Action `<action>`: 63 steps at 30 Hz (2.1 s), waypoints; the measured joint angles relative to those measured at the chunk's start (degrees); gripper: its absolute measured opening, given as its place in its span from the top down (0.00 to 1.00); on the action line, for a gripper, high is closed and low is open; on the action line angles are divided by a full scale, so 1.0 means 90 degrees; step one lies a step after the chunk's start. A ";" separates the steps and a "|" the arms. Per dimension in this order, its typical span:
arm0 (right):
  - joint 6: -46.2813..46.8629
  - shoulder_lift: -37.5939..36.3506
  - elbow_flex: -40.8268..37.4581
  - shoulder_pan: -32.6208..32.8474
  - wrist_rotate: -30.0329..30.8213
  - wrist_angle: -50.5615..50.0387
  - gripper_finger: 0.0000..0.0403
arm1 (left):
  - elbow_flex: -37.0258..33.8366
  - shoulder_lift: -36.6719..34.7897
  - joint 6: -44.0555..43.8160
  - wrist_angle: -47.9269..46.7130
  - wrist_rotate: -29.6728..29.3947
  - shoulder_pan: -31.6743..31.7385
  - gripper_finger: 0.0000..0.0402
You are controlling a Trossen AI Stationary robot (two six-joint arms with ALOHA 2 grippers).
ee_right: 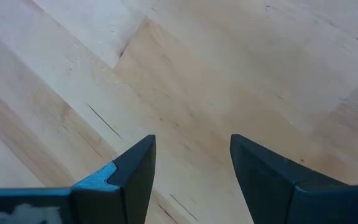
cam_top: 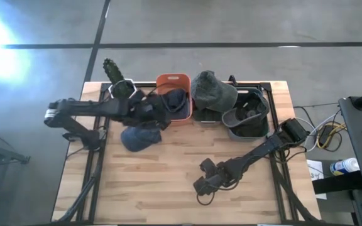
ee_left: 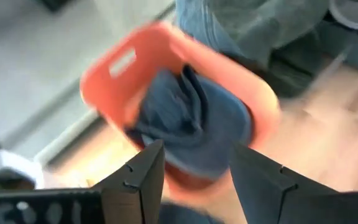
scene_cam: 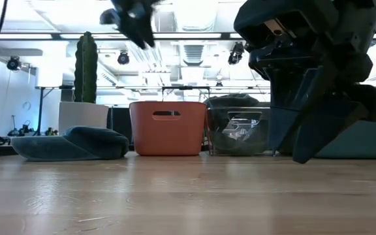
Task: Pick & Place hat
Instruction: Put the blue cap into the orange bin
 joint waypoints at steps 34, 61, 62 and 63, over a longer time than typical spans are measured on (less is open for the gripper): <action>-0.0589 0.0000 -0.0051 -0.0170 -0.0005 0.0058 0.50 | -0.5273 -0.1845 -1.1592 -0.0638 0.1389 -0.4206 0.57; -0.0487 0.0000 -0.0049 -0.0185 -0.0430 0.0087 0.50 | -0.8579 -0.2526 -1.1485 0.4432 -0.2246 -0.4021 0.57; -0.0486 0.0000 -0.0049 -0.0185 -0.0460 0.0091 0.50 | -0.8585 -0.2532 -1.1514 0.4448 -0.2418 -0.4021 0.57; -0.0486 0.0000 -0.0046 -0.0186 -0.0484 0.0091 0.50 | -0.8605 -0.2530 -1.1527 0.4453 -0.2582 -0.4021 0.57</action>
